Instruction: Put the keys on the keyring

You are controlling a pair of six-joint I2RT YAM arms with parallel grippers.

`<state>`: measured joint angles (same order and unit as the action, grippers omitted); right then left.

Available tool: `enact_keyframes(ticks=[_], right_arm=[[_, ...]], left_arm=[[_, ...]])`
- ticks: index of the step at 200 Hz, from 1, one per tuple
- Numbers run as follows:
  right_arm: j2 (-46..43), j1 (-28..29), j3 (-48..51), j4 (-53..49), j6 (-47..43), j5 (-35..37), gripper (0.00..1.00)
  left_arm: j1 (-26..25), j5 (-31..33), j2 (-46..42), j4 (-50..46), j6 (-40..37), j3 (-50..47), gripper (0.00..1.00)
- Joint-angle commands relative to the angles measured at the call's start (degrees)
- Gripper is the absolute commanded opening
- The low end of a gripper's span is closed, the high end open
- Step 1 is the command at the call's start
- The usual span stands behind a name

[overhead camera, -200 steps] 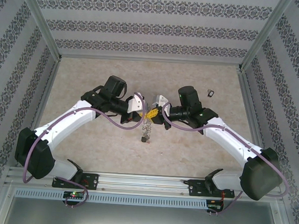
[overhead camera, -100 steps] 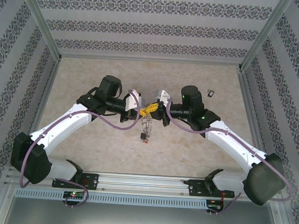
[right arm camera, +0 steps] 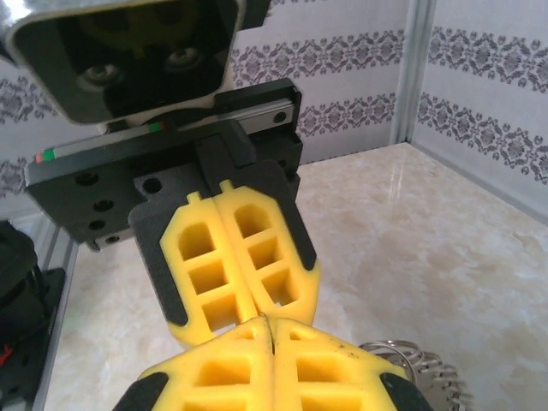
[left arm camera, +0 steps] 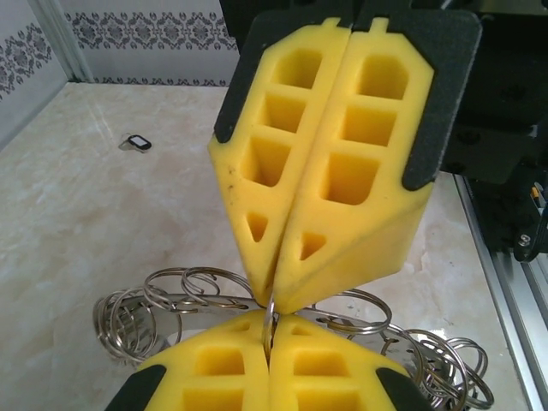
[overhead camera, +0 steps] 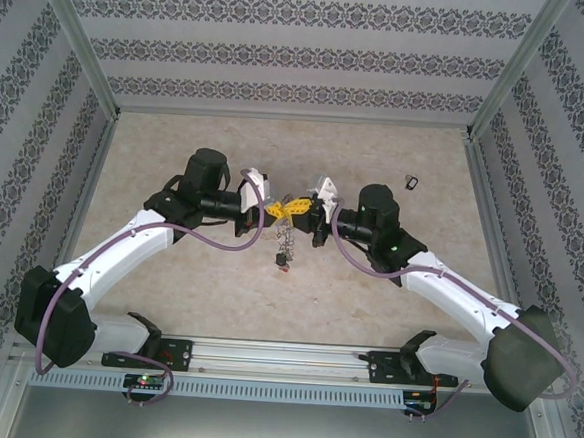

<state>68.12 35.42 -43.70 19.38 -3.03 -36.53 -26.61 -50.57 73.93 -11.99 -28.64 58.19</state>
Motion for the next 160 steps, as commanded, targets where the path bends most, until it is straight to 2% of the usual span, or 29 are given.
enact_keyframes(ticks=[1,10,23,36,85,129,160], right_arm=[[-3.31,-2.79,-2.65,-5.94,-8.04,-7.85,0.00],[-3.60,-3.71,-3.14,-10.72,-11.68,-9.79,0.00],[-3.65,-3.78,-5.19,-20.76,-18.91,-9.96,0.15],[-3.05,-3.61,-6.78,-27.55,-23.66,-9.44,0.23],[0.12,-1.97,-9.64,-30.88,-25.69,-6.72,0.36],[3.78,-0.90,-13.04,-31.28,-24.88,-6.18,0.39],[5.95,-0.58,-14.54,-31.55,-24.81,-5.22,0.34]], left_arm=[[-0.26,0.94,-1.07,-7.04,-4.20,2.41,0.00],[-0.25,0.82,-0.94,-10.04,-6.56,3.56,0.00],[-0.27,0.76,-0.35,-13.84,-9.15,5.24,0.00],[-0.27,1.22,0.26,-16.79,-11.20,6.75,0.00],[-0.73,2.62,3.07,-23.16,-16.66,10.58,0.00],[-1.23,2.88,4.37,-25.10,-18.42,11.43,0.00],[-1.19,2.24,4.81,-24.94,-18.38,11.26,0.00]])
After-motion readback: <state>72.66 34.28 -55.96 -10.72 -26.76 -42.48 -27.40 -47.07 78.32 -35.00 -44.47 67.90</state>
